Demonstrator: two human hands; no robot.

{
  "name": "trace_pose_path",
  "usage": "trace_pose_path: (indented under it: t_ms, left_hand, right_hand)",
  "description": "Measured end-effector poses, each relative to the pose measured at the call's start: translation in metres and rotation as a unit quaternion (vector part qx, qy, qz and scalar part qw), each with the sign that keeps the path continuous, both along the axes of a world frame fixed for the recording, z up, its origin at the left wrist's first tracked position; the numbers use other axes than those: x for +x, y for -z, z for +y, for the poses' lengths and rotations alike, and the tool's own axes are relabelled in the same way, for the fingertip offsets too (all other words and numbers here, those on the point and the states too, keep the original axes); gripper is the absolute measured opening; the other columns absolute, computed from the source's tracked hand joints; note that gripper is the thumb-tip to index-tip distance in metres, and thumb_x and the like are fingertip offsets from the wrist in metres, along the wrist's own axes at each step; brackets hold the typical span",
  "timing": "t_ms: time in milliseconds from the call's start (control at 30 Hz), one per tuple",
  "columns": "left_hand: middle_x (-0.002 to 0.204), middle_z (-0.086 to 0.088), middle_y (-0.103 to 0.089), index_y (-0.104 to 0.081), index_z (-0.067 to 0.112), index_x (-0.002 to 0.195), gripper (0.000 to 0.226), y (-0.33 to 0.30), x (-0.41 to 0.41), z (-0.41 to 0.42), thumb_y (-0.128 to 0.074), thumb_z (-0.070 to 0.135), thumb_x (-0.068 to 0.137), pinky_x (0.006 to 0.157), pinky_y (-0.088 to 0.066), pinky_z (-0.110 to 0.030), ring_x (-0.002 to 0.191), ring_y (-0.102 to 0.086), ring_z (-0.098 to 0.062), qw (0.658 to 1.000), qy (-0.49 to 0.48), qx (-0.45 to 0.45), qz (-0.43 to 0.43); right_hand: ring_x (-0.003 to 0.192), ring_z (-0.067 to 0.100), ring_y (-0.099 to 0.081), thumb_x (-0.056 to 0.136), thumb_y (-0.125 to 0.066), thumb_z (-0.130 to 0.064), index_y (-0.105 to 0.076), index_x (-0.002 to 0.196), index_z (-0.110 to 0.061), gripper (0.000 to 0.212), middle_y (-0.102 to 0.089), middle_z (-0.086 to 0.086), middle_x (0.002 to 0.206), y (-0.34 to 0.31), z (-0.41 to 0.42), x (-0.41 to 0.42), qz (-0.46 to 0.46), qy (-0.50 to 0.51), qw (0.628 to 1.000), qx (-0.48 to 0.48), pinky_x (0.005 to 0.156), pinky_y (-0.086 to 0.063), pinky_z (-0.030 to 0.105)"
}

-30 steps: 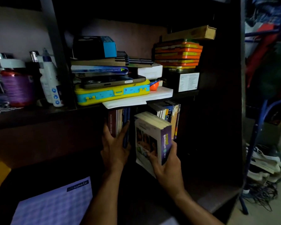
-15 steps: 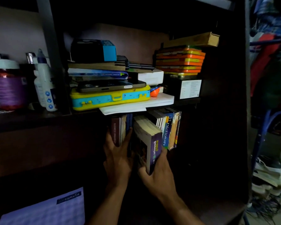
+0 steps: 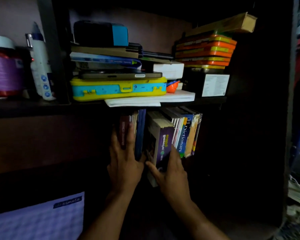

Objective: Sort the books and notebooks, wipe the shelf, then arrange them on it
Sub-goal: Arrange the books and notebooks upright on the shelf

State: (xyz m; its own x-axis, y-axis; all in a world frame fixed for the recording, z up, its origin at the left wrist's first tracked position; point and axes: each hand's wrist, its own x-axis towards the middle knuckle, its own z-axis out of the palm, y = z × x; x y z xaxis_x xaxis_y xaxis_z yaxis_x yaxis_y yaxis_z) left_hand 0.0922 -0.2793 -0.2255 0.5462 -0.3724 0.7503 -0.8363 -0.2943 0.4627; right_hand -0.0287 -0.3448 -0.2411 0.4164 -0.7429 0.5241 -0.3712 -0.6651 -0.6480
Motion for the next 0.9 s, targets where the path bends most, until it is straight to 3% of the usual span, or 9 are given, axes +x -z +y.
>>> trace_pose_path:
  t_ms: [133,200,300,367,433,500,567,733,900]
  left_hand:
    - [0.161,-0.008,-0.016,0.01,0.051,0.156,0.129,-0.001,-0.002,0.0,-0.086,0.041,0.071,0.071,-0.056,-0.061,0.137,-0.041,-0.046,0.999,-0.021,0.017,-0.028]
    - [0.16,-0.014,-0.024,0.002,0.046,0.158,0.115,-0.002,-0.002,0.0,-0.08,0.045,0.079,0.074,-0.056,-0.06,0.137,-0.042,-0.044,0.999,-0.02,-0.008,-0.039]
    - [0.16,-0.015,-0.034,-0.007,0.034,0.159,0.103,-0.005,-0.002,0.003,-0.072,0.058,0.083,0.086,-0.053,-0.056,0.138,-0.043,-0.039,0.996,-0.02,-0.084,0.008]
    - [0.159,-0.011,-0.038,-0.01,0.031,0.159,0.105,-0.006,-0.001,0.004,-0.067,0.07,0.08,0.092,-0.05,-0.053,0.136,-0.044,-0.036,0.992,-0.015,-0.106,0.069]
    - [0.153,-0.013,-0.043,-0.019,0.026,0.158,0.103,-0.003,0.002,0.0,-0.062,0.076,0.079,0.097,-0.046,-0.051,0.132,-0.044,-0.035,0.989,-0.009,-0.119,0.091]
    - [0.15,-0.012,-0.043,-0.025,0.024,0.155,0.099,0.003,0.004,-0.006,-0.06,0.075,0.078,0.104,-0.041,-0.049,0.133,-0.039,-0.029,0.983,0.02,-0.142,0.115]
    - [0.151,-0.008,-0.04,-0.025,0.026,0.154,0.095,0.009,0.006,-0.011,-0.063,0.07,0.079,0.11,-0.039,-0.05,0.136,-0.036,-0.024,0.974,0.056,-0.165,0.145]
    - [0.151,-0.006,-0.039,-0.032,0.028,0.153,0.088,0.01,0.006,-0.022,-0.056,0.071,0.08,0.112,-0.036,-0.051,0.137,-0.038,-0.024,0.963,0.087,-0.177,0.182]
    - [0.156,-0.01,-0.032,-0.025,0.025,0.157,0.099,0.011,0.019,-0.027,-0.047,0.08,0.077,0.116,-0.03,-0.056,0.144,-0.032,-0.03,0.963,0.087,-0.119,0.227]
  right_hand:
    - [0.132,0.01,-0.049,0.078,-0.075,-0.062,-0.026,0.149,-0.031,0.092,-0.046,-0.008,0.148,-0.006,-0.006,0.004,-0.028,0.013,1.0,0.006,0.1,-0.053,0.046]
    - [0.127,0.002,-0.052,0.074,-0.081,-0.056,-0.025,0.143,-0.035,0.091,-0.046,-0.011,0.146,-0.008,-0.004,0.001,-0.064,0.005,0.998,0.021,0.097,-0.054,0.036]
    - [0.101,-0.013,-0.057,0.076,-0.086,-0.042,-0.033,0.117,-0.037,0.067,-0.048,-0.023,0.118,-0.008,0.001,-0.005,-0.079,-0.009,0.996,0.034,0.075,-0.055,0.014]
    - [0.092,-0.008,-0.06,0.081,-0.083,-0.035,-0.04,0.108,-0.034,0.051,-0.052,-0.02,0.103,-0.006,0.003,-0.005,-0.071,-0.018,0.997,0.028,0.068,-0.055,0.015]
    - [0.089,-0.004,-0.059,0.086,-0.079,-0.029,-0.051,0.109,-0.034,0.037,-0.057,-0.017,0.097,-0.003,-0.001,-0.003,-0.063,-0.015,0.998,0.006,0.073,-0.055,0.018]
    - [0.1,-0.004,-0.058,0.092,-0.072,-0.023,-0.059,0.126,-0.029,0.037,-0.061,-0.016,0.113,-0.004,-0.003,0.0,-0.039,-0.016,0.999,-0.013,0.089,-0.056,0.023]
    - [0.119,0.002,-0.054,0.098,-0.064,-0.021,-0.047,0.148,-0.024,0.053,-0.056,-0.008,0.136,-0.003,-0.003,0.003,0.01,-0.04,0.999,-0.027,0.104,-0.047,0.023]
    - [0.135,0.009,-0.046,0.102,-0.056,-0.025,-0.032,0.157,-0.02,0.06,-0.046,-0.002,0.152,-0.005,0.001,0.005,0.063,-0.056,0.996,-0.025,0.106,-0.032,0.017]
    - [0.136,0.013,-0.048,0.099,-0.059,-0.027,-0.028,0.159,-0.018,0.068,-0.048,0.0,0.153,-0.007,0.006,0.004,0.099,-0.09,0.991,-0.005,0.109,-0.036,0.022]
